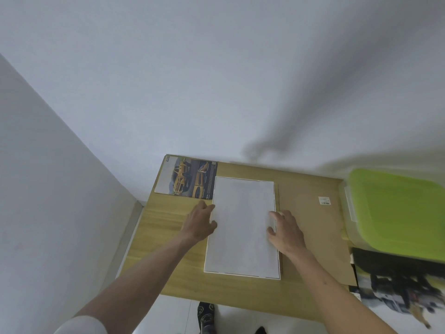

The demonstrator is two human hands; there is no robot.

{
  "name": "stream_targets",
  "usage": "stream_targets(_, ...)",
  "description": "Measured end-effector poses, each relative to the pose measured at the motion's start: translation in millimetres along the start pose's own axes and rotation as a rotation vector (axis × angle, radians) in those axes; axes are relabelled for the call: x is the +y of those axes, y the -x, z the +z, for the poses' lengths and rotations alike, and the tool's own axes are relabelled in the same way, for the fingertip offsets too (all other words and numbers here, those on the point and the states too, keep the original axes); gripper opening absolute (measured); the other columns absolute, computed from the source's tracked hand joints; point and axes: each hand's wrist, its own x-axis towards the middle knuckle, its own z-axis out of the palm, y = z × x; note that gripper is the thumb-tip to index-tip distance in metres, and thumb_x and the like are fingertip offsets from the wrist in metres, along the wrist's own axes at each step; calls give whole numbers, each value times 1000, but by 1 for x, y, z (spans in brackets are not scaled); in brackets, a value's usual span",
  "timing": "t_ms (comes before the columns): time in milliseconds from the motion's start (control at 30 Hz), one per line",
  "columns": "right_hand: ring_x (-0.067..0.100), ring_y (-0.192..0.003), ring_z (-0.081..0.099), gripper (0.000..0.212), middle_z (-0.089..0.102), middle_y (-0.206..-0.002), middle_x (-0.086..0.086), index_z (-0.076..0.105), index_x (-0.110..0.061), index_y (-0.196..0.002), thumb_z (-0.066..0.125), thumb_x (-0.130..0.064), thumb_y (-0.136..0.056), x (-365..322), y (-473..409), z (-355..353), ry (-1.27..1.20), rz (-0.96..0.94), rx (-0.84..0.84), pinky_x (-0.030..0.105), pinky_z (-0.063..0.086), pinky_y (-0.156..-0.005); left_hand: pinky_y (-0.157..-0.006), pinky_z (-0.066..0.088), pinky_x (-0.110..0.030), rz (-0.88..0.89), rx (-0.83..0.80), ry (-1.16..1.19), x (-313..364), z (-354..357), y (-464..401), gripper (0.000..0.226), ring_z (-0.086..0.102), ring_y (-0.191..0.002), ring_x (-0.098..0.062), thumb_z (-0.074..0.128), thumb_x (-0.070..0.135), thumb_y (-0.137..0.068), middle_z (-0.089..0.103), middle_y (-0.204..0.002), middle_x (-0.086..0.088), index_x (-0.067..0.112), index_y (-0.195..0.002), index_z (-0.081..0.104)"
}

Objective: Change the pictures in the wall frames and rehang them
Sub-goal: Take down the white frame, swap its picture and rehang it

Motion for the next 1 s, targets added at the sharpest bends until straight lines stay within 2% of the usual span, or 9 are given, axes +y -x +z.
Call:
stream_targets(67,24,-145,25,54,23,-159,6,33,-24,-149,49,-33,-98,-4,-14,-6,52,-82,11,36,36,-109,-106,42,-37,139,62,-122,2,-4,-11,64,42,-131,-27,58,37,-93,36,-147,-11,11,-147,35)
stream_targets(133,22,-152,11,61,6,-166,3,21,-22,-155,42,-39,-101,-10,-31,-9,111,-145,-5,37,21,-120,-121,19,-39,232,19,-226,4,-3,-26,75,13,-149,-29,47,47,-98,9,-162,-13,8,-154,16)
stream_targets(200,20,-153,-2,65,-7,-166,1,9,-21,-158,33,-44,-103,-16,-49,-6,160,-169,-58,40,9,-123,-124,-1,-40,250,-62,-296,6,4,-39,81,-13,-150,-26,31,56,-100,-14,-161,-11,6,-155,-2)
stream_targets(267,21,-153,-7,66,-13,-166,4,1,-19,-158,25,-46,-104,-20,-63,1,179,-163,-124,45,5,-123,-122,-9,-40,213,-148,-301,6,14,-49,84,-22,-147,-24,19,61,-99,-23,-159,-11,5,-153,-11)
stream_targets(367,23,-153,-6,67,-12,-166,8,1,-15,-158,22,-47,-103,-22,-73,13,200,-127,-148,47,9,-123,-121,-13,-42,145,-238,-309,2,29,-54,84,-29,-144,-23,15,62,-98,-29,-157,-11,5,-150,-19)
stream_targets(500,26,-152,0,67,-3,-166,9,10,-13,-156,27,-48,-102,-32,-74,10,214,-101,-121,45,6,-123,-121,-12,-45,144,-251,-338,-1,33,-54,87,-31,-143,-25,18,62,-98,-33,-155,-12,3,-149,-22)
stream_targets(700,28,-151,11,63,7,-165,10,19,-14,-155,35,-44,-102,-29,-69,1,127,-94,-27,40,13,-122,-121,-11,-46,206,-190,-306,-2,23,-55,91,-30,-144,-26,20,66,-96,-32,-156,-13,5,-150,-20)
stream_targets(800,25,-151,14,64,11,-165,6,21,-15,-156,38,-45,-101,-24,-56,4,60,-111,32,37,14,-122,-121,-10,-45,268,-181,-272,-6,20,-44,103,-32,-143,-25,25,75,-89,-35,-154,-12,5,-150,-22)
stream_targets(1000,15,-151,-19,74,-20,-164,-4,-5,-25,-159,21,-62,-100,-6,6,33,230,-347,-66,42,-8,-123,-118,-19,-44,404,-328,-389,-29,27,-5,138,-42,-138,-24,31,96,-62,-45,-149,-11,5,-145,-32)
